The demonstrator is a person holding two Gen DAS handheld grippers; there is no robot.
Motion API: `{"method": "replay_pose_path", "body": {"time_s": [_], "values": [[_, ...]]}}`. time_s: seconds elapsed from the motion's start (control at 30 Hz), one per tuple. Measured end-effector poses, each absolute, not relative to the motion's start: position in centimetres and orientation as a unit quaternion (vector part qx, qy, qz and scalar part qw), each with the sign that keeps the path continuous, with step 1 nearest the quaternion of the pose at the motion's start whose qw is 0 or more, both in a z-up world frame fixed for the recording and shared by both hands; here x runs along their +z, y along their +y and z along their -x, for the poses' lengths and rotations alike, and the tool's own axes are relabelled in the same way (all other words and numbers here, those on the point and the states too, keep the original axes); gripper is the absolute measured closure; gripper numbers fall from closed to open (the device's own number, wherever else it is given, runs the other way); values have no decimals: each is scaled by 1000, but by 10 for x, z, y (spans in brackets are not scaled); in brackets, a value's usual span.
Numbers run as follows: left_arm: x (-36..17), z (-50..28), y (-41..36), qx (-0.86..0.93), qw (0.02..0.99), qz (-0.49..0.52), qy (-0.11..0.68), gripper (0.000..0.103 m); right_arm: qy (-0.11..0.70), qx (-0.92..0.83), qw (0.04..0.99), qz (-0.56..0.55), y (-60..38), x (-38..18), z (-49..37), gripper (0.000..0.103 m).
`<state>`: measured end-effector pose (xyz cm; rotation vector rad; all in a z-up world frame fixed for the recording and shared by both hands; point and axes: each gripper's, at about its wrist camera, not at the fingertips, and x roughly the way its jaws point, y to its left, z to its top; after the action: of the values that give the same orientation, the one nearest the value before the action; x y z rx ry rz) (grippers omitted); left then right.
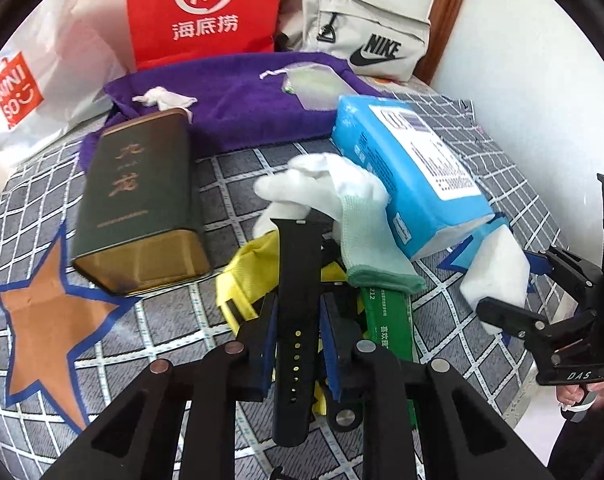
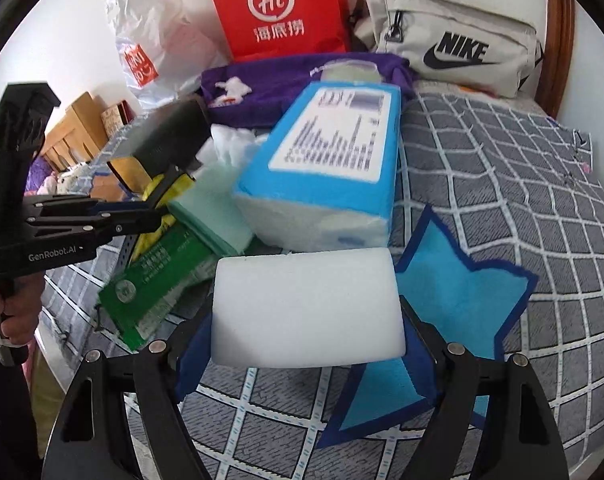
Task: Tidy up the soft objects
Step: 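Carry the black strap with the left tool while the right tool carries the foam block to the towel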
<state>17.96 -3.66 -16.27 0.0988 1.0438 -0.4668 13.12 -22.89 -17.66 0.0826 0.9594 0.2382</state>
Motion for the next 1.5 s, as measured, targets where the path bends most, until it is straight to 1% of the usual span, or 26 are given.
{"method": "replay_pose_path", "body": {"time_s": [0.4, 0.67, 1.13, 1.33, 1.5], "values": [[-132, -176, -14, -198, 858, -21, 473, 83, 427, 126, 895, -21, -224, -140, -128, 22], [-106, -188, -3, -178, 871, -5, 459, 83, 404, 122, 907, -16, -224, -113, -145, 22], [-68, -253, 8, -150, 884, 28, 441, 83, 368, 107, 923, -30, -232, -64, -220, 22], [-60, -287, 12, -139, 887, 37, 438, 83, 360, 111, 926, -36, -228, -55, -256, 22], [-61, -317, 15, -131, 888, 43, 439, 83, 363, 114, 924, -41, -224, -59, -290, 22]]}}
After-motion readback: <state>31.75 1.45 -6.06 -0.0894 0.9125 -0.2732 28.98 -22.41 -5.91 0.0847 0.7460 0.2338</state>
